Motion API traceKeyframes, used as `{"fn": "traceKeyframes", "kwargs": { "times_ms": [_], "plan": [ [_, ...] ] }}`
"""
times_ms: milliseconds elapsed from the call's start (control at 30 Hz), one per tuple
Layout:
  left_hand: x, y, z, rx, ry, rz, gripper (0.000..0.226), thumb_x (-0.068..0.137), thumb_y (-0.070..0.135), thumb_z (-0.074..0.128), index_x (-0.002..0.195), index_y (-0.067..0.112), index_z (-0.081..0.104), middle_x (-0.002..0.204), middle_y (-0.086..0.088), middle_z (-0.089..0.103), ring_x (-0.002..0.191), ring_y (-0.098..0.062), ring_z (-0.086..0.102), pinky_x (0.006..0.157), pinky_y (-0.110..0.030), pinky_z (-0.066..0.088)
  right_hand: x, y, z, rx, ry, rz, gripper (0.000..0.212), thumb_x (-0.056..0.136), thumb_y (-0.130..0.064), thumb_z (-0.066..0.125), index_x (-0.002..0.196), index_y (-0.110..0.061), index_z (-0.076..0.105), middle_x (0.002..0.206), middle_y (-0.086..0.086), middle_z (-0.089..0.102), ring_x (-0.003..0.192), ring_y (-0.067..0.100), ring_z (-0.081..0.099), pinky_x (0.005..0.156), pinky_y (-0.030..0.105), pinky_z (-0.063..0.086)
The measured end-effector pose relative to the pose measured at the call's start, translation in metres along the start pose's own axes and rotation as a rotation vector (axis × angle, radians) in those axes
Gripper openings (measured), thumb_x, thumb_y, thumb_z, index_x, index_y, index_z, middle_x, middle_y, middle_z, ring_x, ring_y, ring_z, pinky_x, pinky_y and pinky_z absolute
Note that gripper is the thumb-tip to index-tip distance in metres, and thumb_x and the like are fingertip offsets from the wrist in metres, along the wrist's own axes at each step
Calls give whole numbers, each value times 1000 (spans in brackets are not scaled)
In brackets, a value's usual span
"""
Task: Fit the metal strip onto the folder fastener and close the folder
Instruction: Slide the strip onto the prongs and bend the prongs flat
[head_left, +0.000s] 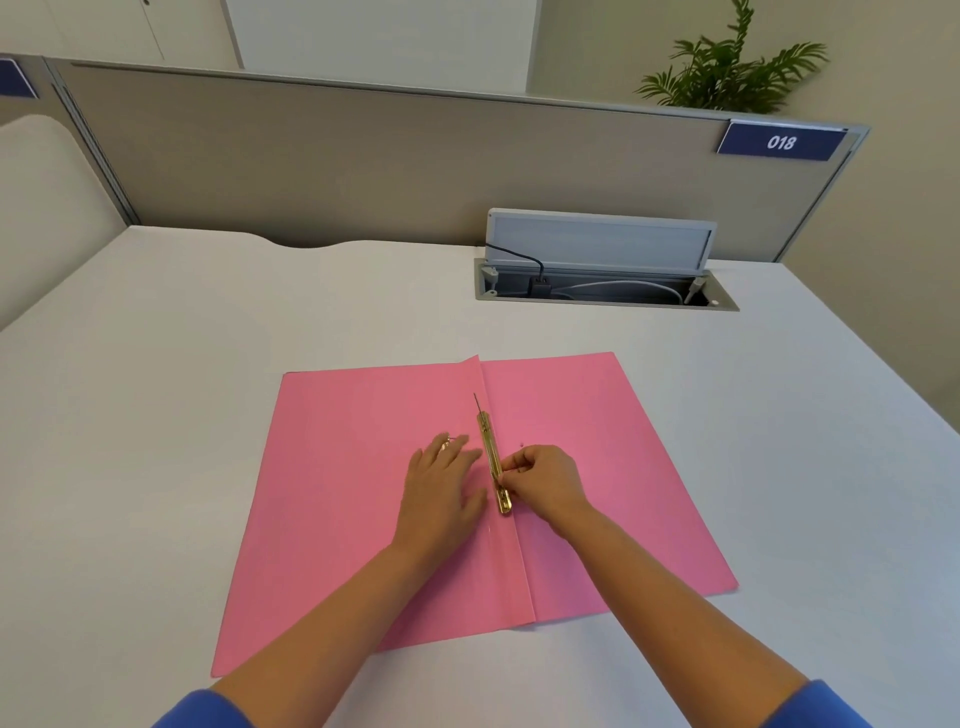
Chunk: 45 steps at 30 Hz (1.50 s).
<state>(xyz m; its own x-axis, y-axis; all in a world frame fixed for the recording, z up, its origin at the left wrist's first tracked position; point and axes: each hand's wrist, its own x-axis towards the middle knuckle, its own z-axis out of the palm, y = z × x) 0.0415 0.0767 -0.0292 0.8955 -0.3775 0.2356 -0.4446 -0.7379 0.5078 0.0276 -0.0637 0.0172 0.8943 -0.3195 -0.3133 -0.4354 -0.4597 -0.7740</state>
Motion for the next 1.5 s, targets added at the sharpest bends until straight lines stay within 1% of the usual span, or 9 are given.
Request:
{"fn": "traceKeyframes", "kwargs": {
  "times_ms": [167, 467, 800, 967, 1033, 1167, 1233, 1333, 1500],
  "plan": [
    [8, -3, 12, 110, -213, -32, 53, 92, 50, 35, 142, 35, 23, 158, 1, 7, 144, -23, -10, 113, -52, -6, 0, 3, 2, -93, 23, -11, 15, 70, -5, 66, 83, -9, 74, 64, -3, 59, 69, 17, 57, 67, 25, 46],
    [8, -5, 18, 167, -259, -62, 52, 92, 53, 28, 141, 42, 18, 158, -4, 1, 143, -23, -14, 113, -52, -10, 7, 12, -1, -167, 10, 70, 10, 70, -17, 68, 65, -24, 62, 70, -4, 64, 68, 17, 59, 62, 25, 45],
    [13, -1, 14, 126, -315, -146, 53, 89, 55, 34, 139, 42, 23, 156, -15, -12, 140, -27, -25, 113, -50, -13, 19, 16, -6, -185, -65, 95, 16, 69, -19, 71, 59, -24, 59, 68, -3, 64, 65, 17, 57, 61, 24, 44],
    [15, 1, 11, 103, -327, -158, 52, 89, 52, 35, 139, 42, 23, 156, -16, -12, 140, -28, -25, 113, -50, -13, 34, -2, -14, 6, -114, 108, 14, 75, -9, 69, 67, -13, 59, 62, 4, 57, 50, 15, 49, 42, 20, 37],
    [15, 2, 11, 105, -328, -159, 53, 89, 51, 36, 139, 42, 23, 156, -16, -12, 140, -28, -25, 113, -50, -12, 43, -12, -16, 53, -60, 29, 5, 80, -9, 68, 83, -9, 64, 76, 5, 61, 62, 17, 55, 53, 25, 46],
    [16, 2, 11, 115, -348, -161, 54, 89, 51, 36, 140, 43, 21, 156, -16, -13, 139, -29, -26, 113, -50, -13, 59, -24, -12, -29, -94, -151, 28, 84, -5, 62, 112, -1, 64, 96, 12, 64, 87, 18, 56, 85, 33, 49],
    [16, 2, 11, 111, -355, -160, 54, 88, 51, 37, 139, 43, 21, 155, -16, -14, 139, -29, -27, 113, -50, -13, 64, -26, -10, -58, -117, -199, 25, 83, -5, 63, 107, -2, 67, 99, 14, 69, 89, 17, 58, 85, 32, 50],
    [17, 1, 12, 97, -349, -162, 54, 88, 49, 39, 138, 44, 22, 156, -15, -14, 139, -28, -26, 112, -49, -14, 71, -26, -8, -107, -148, -227, 17, 83, -5, 64, 98, -2, 72, 85, 7, 68, 83, 16, 58, 63, 18, 45],
    [16, -2, 14, 106, -329, -149, 53, 88, 50, 39, 138, 43, 23, 156, -14, -11, 141, -28, -23, 112, -49, -13, 81, -20, -5, -193, -105, -237, 17, 83, -8, 66, 97, -1, 72, 100, 15, 73, 83, 20, 61, 78, 29, 48]
  ]
}}
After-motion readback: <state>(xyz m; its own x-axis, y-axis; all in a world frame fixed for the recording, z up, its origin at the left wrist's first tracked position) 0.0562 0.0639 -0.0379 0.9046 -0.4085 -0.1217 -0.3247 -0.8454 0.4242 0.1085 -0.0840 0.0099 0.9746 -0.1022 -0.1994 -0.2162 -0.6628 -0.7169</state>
